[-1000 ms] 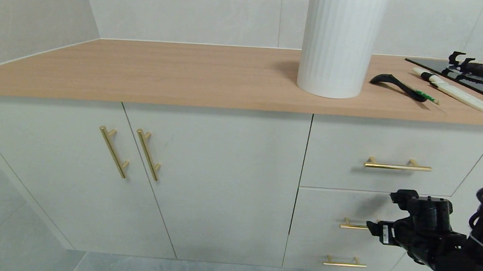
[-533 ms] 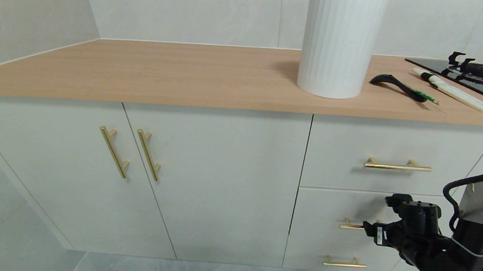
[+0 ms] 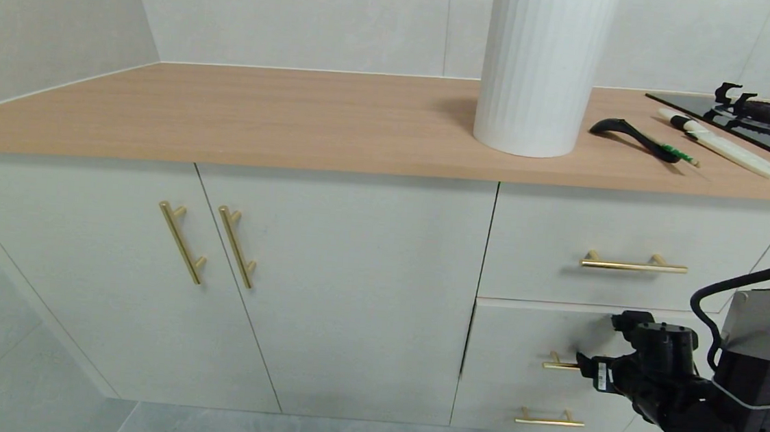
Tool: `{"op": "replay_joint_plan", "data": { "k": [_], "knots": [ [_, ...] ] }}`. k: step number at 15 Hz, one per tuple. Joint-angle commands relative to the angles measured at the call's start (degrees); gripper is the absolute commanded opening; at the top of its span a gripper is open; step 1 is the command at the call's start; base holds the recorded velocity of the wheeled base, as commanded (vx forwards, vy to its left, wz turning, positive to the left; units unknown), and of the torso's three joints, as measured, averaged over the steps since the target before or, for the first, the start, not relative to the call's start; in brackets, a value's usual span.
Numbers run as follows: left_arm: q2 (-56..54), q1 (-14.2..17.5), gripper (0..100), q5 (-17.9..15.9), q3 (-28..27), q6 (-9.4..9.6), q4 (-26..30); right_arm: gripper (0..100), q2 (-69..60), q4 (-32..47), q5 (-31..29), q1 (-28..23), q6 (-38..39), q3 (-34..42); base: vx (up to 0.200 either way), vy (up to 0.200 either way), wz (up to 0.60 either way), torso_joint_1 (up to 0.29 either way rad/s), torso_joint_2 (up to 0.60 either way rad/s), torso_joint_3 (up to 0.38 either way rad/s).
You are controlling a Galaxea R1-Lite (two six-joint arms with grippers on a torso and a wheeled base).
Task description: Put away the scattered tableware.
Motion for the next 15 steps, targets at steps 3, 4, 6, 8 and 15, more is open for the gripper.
{"op": "replay_joint_plan", "data": {
  "k": [3,4,6,8,15],
  "knots": [
    [0.1,0.0,100,0.0,0.0,0.00,0.1,100,-4.7,0.9,0.8,0.4,-0.6,4.6,0.000,0.000,0.00,0.000,0.00,0.000],
    [0.1,0.0,100,0.0,0.0,0.00,0.1,100,-7.4,2.4,1.8,1.2,-1.1,6.1,0.000,0.000,0.00,0.000,0.00,0.000],
    [0.1,0.0,100,0.0,0.0,0.00,0.0,100,-24.0,19.9,4.2,3.9,-3.4,8.3,0.000,0.000,0.00,0.000,0.00,0.000],
    [0.1,0.0,100,0.0,0.0,-0.09,0.1,100,-39.5,39.4,6.9,6.2,-3.4,5.1,0.000,0.000,0.00,0.000,0.00,0.000],
    [0.1,0.0,100,0.0,0.0,0.00,0.0,100,-55.6,62.4,11.2,8.8,-0.4,-5.4,0.000,0.000,0.00,0.000,0.00,0.000]
  ]
}}
